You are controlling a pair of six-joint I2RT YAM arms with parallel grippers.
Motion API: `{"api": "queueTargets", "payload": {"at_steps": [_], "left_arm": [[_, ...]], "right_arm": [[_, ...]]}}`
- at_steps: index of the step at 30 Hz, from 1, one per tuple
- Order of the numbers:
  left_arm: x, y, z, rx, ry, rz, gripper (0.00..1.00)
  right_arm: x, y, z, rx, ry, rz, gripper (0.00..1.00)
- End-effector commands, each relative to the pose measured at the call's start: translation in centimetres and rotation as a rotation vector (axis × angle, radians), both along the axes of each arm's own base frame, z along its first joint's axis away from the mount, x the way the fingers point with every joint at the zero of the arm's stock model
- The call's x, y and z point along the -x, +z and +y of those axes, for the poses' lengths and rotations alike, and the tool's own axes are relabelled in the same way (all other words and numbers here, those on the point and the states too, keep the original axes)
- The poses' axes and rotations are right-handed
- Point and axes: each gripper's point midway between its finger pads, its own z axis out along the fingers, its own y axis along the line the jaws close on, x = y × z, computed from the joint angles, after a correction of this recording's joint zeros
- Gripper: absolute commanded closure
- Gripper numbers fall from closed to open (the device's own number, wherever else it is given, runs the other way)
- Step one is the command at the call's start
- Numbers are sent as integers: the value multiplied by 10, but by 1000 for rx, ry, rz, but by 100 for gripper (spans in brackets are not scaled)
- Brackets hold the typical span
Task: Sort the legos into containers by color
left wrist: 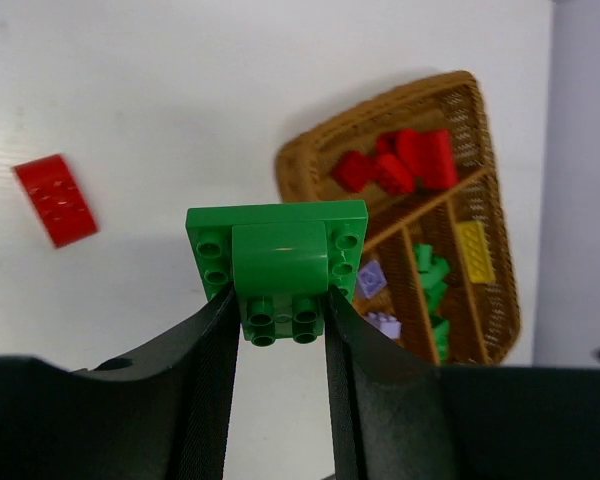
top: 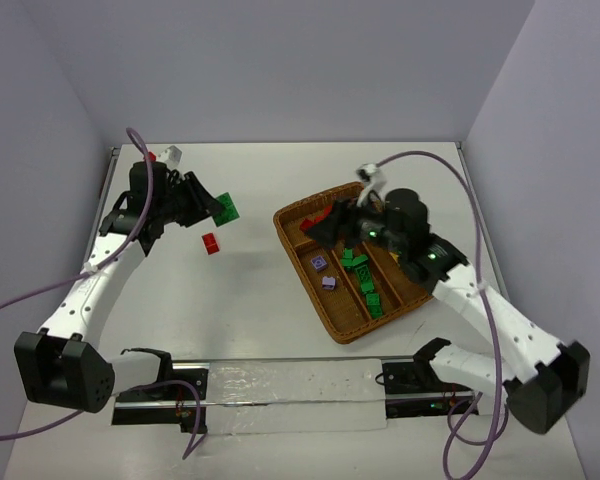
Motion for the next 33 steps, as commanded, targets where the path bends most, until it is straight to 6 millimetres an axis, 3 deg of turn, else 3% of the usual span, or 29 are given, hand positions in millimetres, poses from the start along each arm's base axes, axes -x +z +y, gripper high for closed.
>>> {"api": "queueTargets", "payload": {"at_steps": [1,6,10,13,17,28,33], "left_arm": [[5,19,-21,113,-87,-29,100],[13,21,-23,158,-82,-33,100],[17,18,-24,159,-91,-10,100],[20,20,-24,160,-93,-14,100],[23,22,-23,158,-98,-14,100],[30,22,-24,156,-113,-10,100],[33,20,-22,150,-114,-9,100]], "right_arm": [[9,6,51,38,156,-72,19],[-4,12,89,-93,143,-88,31],[-21,7,110,-70,160,-74,33],[-34,-13,128,-20,177,-33,33],[-45,-16,148,-22,214,-18,34],[-53,-24,173,-46,261,13,45],[-53,-27,180,-52,287,25,61]]}}
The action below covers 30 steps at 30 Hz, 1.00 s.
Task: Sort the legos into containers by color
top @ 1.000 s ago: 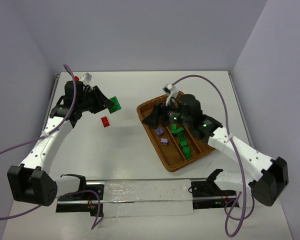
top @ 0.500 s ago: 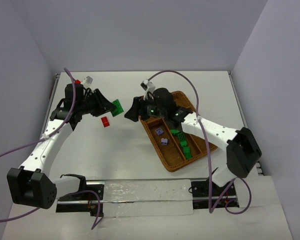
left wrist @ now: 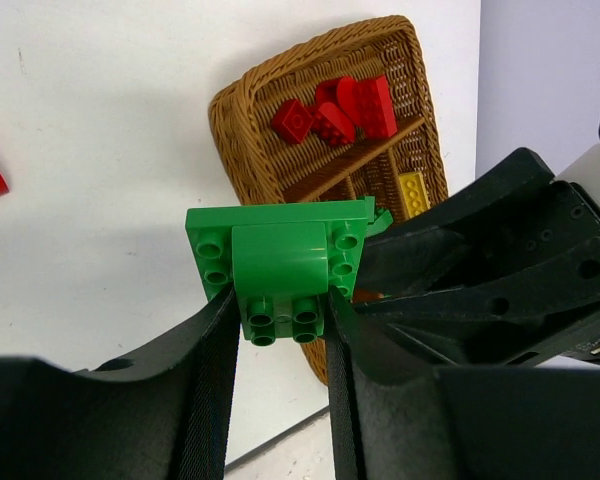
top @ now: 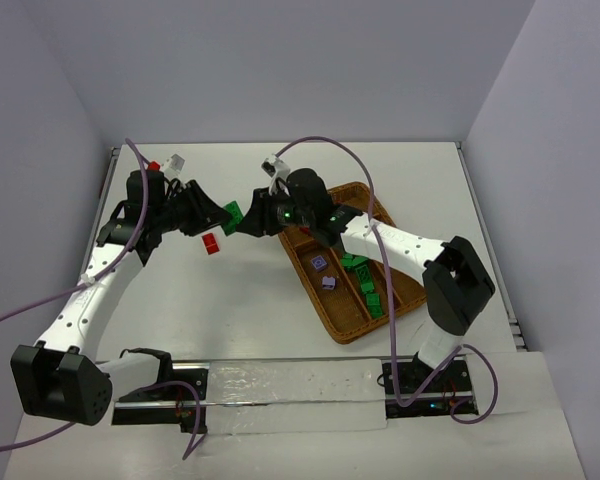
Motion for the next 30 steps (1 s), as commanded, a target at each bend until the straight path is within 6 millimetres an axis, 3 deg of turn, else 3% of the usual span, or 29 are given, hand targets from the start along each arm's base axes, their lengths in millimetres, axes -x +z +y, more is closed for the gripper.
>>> {"api": "queueTargets", "payload": {"at_steps": [1,4,6,7,22,30], "left_arm": [[6,14,-2,15,-24,-45,100],[6,12,-1,7,-22,-37,100],[6,10,0,0,-18,-33,100],[5,10,1,-4,-16,-33,100],[6,14,14,-70,-7,-27,100],[10,11,14,-67,-24,-18,100]], "right_arm": [[-2,31,16,-78,36,-58,64],[1,31,16,-87,48,-58,78],[1,29,15,-81,42,-57,96],[1,29,14,-80,39,-57,100],[2,-13,9,-86,76,19,100],[3,-16,12,-112,95,37,100]]}}
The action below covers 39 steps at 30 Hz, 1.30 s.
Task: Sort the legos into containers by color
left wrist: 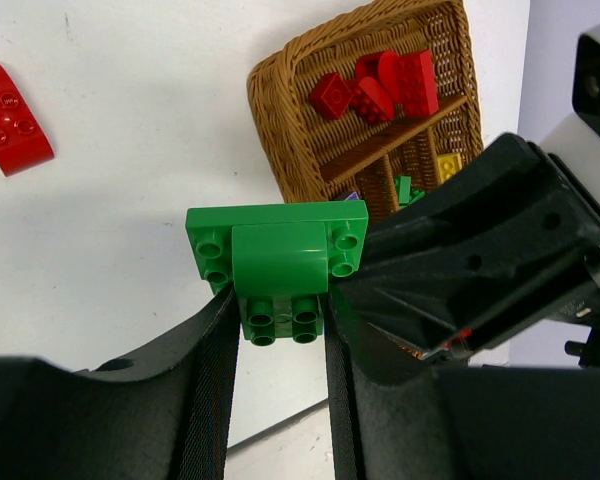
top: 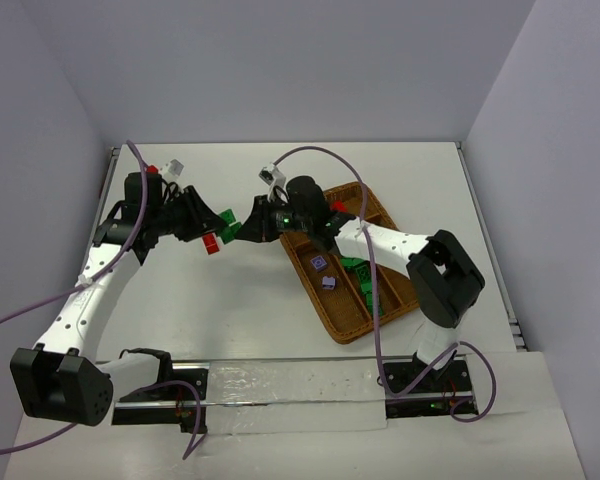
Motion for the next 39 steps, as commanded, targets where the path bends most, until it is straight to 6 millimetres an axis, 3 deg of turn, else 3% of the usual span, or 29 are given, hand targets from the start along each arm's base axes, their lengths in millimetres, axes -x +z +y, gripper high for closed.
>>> {"api": "queueTargets", "payload": {"at_steps": [1,6,9,10,16,19,24,25,28,33,39], "left_arm": [[-1,24,0,3,-26,-69,100],[1,22,3,-11,-18,-59,100],[-2,22,11,-32,25,-62,100],[-1,24,11,-32,26,-63,100],[-6,30,25,-75,87,-75,100],[-8,31,25,-72,84,-79,100],[-7,32,20,-53,64,-82,100],[-7,31,20,-52,63,-82,100],[-8,28,20,-55,63,-80,100],[-11,26,17,-44,56,-73,100],[-13,27,17,-43,56,-73,100]], "right_arm": [[-5,6,0,-45,9,-20,100],[-8,3,-4,-34,-10,-11,100],[-9,-5,-17,42,-65,4,100],[-12,1,-20,42,-89,-21,100],[-9,21,-88,123,-319,-113,100],[-5,8,-130,175,-427,-114,100],[-2,-8,-218,186,-636,-78,100],[-6,-3,-232,172,-677,-86,100],[1,-27,-275,207,-774,-41,100],[9,-41,-299,223,-836,-15,100],[8,-60,-289,187,-794,31,100]]}}
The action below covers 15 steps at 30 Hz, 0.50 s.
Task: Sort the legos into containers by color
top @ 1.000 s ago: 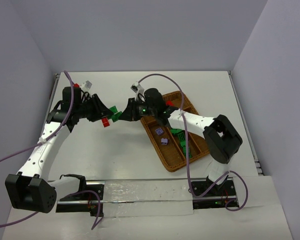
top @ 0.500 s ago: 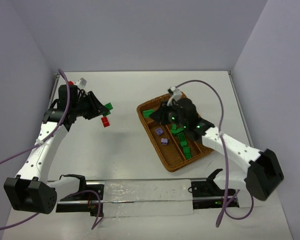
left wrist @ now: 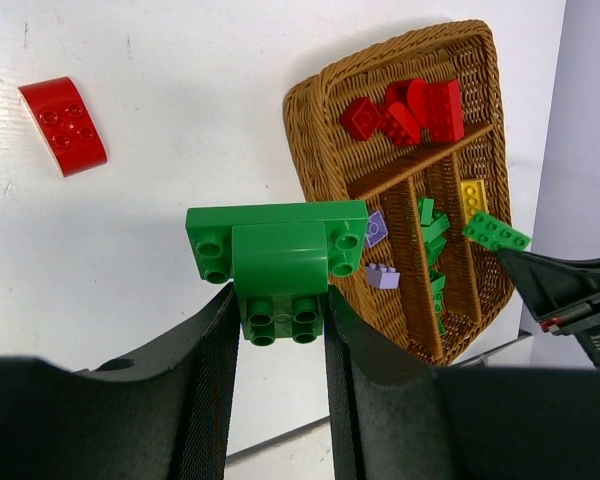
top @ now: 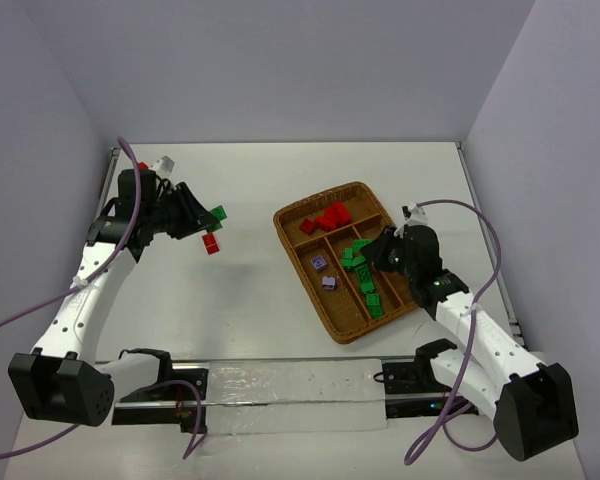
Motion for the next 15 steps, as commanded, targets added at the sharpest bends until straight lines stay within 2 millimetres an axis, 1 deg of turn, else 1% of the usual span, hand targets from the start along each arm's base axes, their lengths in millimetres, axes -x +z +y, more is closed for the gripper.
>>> {"api": "queueTargets", "payload": {"at_steps": [1,3,4,6,8,9,10,11,13,15], "left_arm": [[-8,19,-2,14,-14,-68,100],[-8,18,-2,14,-11,-66,100],[-7,17,-2,16,-11,-66,100],[-7,17,-3,22,-13,-64,100],[-8,19,-3,20,-14,-65,100],[-8,19,-3,19,-14,-64,100],[-8,20,-3,19,-12,-69,100],[-8,21,-3,19,-12,-69,100],[-9,22,-4,27,-18,-72,100],[-9,19,-6,33,-24,-65,100]], "right_arm": [[-7,0,13,-63,39,-21,100],[-10,-4,19,-80,60,-9,100],[-12,-1,20,-91,60,-22,100],[-18,-11,23,-94,56,6,100],[-22,-17,26,-99,63,19,100],[-24,-15,26,-101,63,11,100],[-24,-21,28,-101,66,32,97],[-25,-23,29,-103,67,34,96],[-24,-31,32,-101,81,55,73],[-22,-38,35,-88,96,85,43]]}}
